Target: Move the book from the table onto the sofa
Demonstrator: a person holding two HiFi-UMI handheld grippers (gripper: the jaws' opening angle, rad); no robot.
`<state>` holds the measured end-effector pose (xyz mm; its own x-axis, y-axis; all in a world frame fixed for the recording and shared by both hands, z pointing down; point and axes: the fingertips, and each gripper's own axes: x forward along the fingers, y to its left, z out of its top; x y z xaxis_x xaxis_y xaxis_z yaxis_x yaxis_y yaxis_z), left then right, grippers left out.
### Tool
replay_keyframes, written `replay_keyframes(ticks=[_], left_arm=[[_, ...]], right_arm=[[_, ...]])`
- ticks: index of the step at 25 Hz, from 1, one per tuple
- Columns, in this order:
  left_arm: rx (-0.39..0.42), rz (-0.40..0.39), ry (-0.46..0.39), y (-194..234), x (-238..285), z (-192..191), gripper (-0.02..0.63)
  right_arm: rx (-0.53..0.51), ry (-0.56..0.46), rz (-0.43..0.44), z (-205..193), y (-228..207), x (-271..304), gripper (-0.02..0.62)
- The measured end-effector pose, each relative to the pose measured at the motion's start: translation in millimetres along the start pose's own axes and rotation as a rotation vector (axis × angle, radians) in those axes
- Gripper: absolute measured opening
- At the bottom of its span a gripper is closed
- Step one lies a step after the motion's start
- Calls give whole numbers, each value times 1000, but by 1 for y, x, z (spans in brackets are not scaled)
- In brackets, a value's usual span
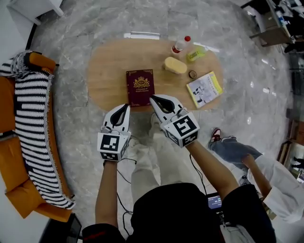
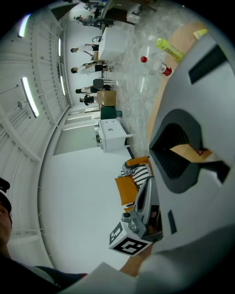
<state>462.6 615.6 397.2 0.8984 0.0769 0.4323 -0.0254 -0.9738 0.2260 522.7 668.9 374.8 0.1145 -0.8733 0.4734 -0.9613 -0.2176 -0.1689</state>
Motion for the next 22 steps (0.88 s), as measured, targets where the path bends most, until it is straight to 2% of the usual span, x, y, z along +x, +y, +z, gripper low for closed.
replay_keyframes(ticks=[9, 16, 22], left_arm=[[-108, 22, 49, 14, 33, -75, 14], [-148, 10, 58, 19, 62, -110, 14], [-209, 15, 43, 27, 79, -132, 14]], right_arm=[[38, 57, 14, -64, -18, 36, 9], [47, 90, 6, -104, -31, 54, 9], [11, 175, 30, -146, -40, 75, 9]])
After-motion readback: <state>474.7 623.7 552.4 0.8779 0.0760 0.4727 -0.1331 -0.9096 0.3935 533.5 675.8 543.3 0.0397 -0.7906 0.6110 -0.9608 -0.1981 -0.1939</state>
